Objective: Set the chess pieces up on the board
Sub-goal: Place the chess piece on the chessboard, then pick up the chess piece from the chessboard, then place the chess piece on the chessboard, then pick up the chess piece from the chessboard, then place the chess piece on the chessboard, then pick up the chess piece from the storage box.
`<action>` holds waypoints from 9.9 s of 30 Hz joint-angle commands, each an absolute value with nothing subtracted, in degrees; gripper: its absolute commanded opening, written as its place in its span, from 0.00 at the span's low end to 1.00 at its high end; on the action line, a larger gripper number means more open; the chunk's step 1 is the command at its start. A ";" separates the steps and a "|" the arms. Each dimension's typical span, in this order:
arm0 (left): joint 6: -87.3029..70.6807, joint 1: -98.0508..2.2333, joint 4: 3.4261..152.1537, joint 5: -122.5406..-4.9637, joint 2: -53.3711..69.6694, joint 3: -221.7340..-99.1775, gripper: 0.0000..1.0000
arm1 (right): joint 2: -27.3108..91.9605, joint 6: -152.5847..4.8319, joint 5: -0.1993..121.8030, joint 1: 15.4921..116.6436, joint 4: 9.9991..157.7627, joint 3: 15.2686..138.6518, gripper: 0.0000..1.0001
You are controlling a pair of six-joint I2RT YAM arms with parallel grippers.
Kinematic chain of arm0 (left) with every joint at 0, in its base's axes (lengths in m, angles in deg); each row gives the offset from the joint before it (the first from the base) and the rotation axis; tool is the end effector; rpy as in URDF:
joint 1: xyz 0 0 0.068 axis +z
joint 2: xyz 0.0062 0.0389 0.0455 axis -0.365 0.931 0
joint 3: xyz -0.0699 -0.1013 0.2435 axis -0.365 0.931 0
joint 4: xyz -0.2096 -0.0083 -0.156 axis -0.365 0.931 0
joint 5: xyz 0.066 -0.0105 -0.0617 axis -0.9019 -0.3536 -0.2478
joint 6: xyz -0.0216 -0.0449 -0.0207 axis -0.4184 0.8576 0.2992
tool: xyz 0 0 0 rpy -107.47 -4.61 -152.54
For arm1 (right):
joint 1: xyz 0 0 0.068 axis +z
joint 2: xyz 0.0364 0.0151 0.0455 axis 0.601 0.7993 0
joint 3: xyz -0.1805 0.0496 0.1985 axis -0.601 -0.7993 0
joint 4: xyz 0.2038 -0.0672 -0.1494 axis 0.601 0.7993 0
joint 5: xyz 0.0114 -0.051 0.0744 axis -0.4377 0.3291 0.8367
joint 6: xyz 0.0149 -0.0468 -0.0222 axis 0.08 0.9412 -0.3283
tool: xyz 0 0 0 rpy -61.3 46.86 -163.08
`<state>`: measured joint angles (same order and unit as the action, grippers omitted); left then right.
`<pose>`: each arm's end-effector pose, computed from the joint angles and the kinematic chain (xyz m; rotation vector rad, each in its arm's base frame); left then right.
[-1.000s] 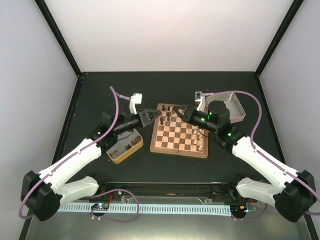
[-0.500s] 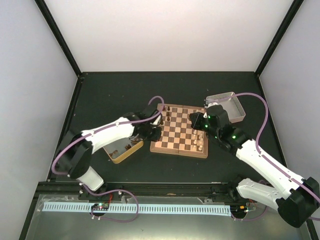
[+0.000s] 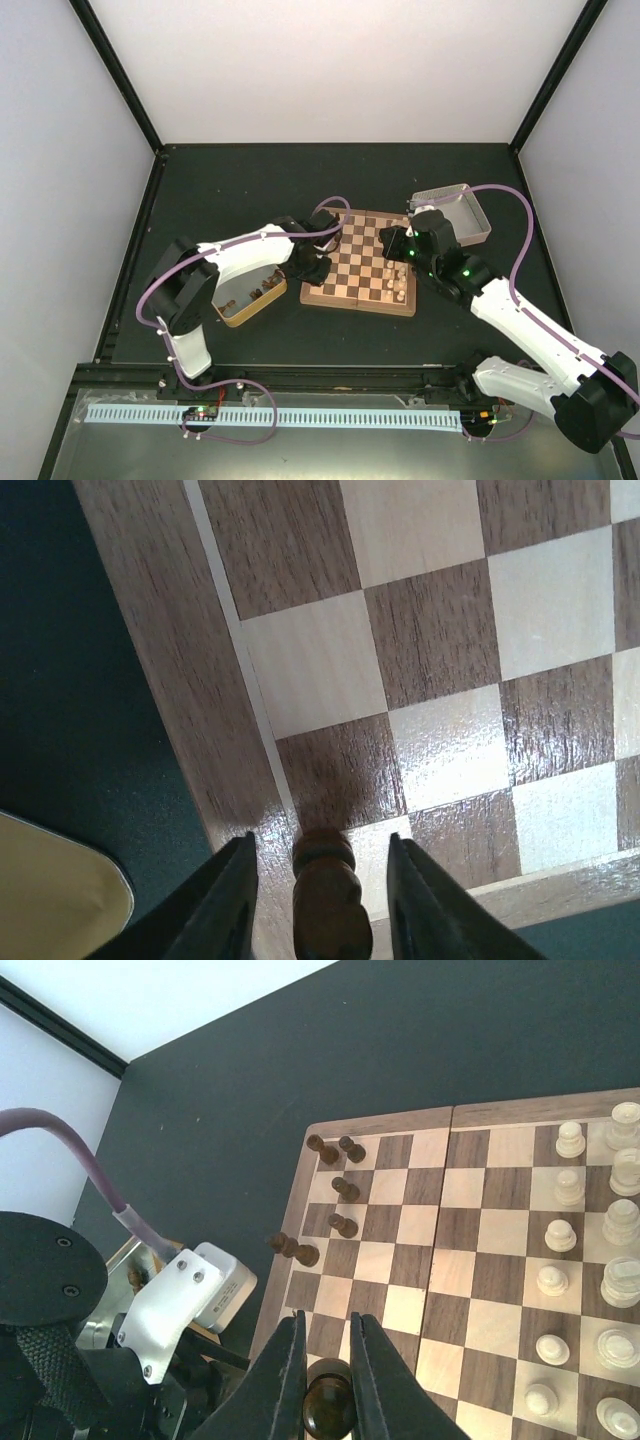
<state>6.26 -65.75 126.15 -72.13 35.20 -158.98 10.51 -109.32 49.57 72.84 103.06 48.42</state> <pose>0.2430 -0.2373 0.1860 0.4684 2.9272 -0.1769 0.1878 0.1331 0.2895 0.1615 2.2118 0.7216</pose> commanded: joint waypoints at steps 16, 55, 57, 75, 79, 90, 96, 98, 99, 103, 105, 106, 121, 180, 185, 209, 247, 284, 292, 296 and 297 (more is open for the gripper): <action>6.01 -65.98 126.79 -71.39 30.37 -157.94 0.14 | 9.07 -108.99 48.08 72.62 102.80 47.16 0.09; 4.03 -61.66 131.82 -85.71 38.08 -178.81 0.12 | 7.40 -108.98 47.23 72.62 103.06 45.94 0.09; 3.82 -60.74 132.05 -85.93 39.18 -181.10 0.12 | 7.12 -109.07 47.19 72.61 103.06 45.66 0.09; -0.38 -59.20 132.88 -78.90 53.77 -195.03 0.12 | 7.48 -108.73 47.03 72.61 102.97 45.52 0.09; -0.23 -58.69 132.66 -79.01 55.68 -195.41 0.12 | 7.68 -108.72 47.15 72.59 102.97 45.46 0.09; -0.12 -57.30 131.57 -79.03 59.27 -196.91 0.13 | 7.83 -108.81 47.37 72.62 103.15 45.36 0.09; -0.64 -57.01 131.04 -77.46 59.94 -196.84 0.18 | 8.02 -108.81 47.43 72.60 103.02 45.36 0.09; -0.94 -56.91 130.72 -76.89 60.32 -196.83 0.20 | 8.28 -108.16 48.25 72.62 102.66 45.49 0.09; -0.99 -56.83 130.65 -76.48 60.43 -196.83 0.20 | 8.48 -107.84 48.75 72.62 102.59 45.65 0.09; -1.03 -56.69 129.70 -74.70 60.19 -196.39 0.19 | 9.19 -106.91 49.74 72.58 102.15 45.80 0.09; -1.08 -56.63 129.47 -74.26 60.09 -196.39 0.19 | 9.74 -106.44 50.56 72.56 101.86 45.85 0.09; -1.13 -56.56 129.46 -74.17 59.96 -196.39 0.19 | 10.07 -106.11 51.00 72.57 101.76 45.93 0.09; 1.04 -55.10 130.46 -71.79 53.84 -194.68 0.49 | 22.75 -94.72 53.33 74.79 102.14 48.78 0.09; 3.28 -47.96 120.52 -71.65 17.42 -160.96 0.45 | 57.23 -92.68 47.59 85.37 131.97 80.52 0.04; 3.89 -47.02 119.47 -71.33 15.47 -158.55 0.45 | 61.47 -90.22 45.88 83.62 133.63 84.68 0.04; 4.41 -45.06 117.85 -69.42 13.78 -156.36 0.47 | 73.90 -85.46 50.20 79.26 140.39 101.25 0.09; 4.54 -44.83 118.81 -70.14 11.94 -155.17 0.47 | 71.79 -84.74 50.25 78.40 136.72 99.00 0.26; 17.00 -32.23 99.96 -78.27 16.37 -130.98 0.33 | 42.81 -93.55 51.70 78.38 120.01 72.04 0.30; 15.71 -32.00 100.50 -78.79 21.06 -133.18 0.30 | 42.44 -93.51 51.75 78.43 119.96 71.38 0.29; 16.14 -31.82 100.75 -79.52 21.98 -133.15 0.28 | 42.31 -93.50 51.82 78.42 119.94 71.21 0.29; 16.30 -31.85 101.29 -79.83 22.36 -133.29 0.26 | 42.38 -93.48 51.90 78.41 119.95 71.20 0.29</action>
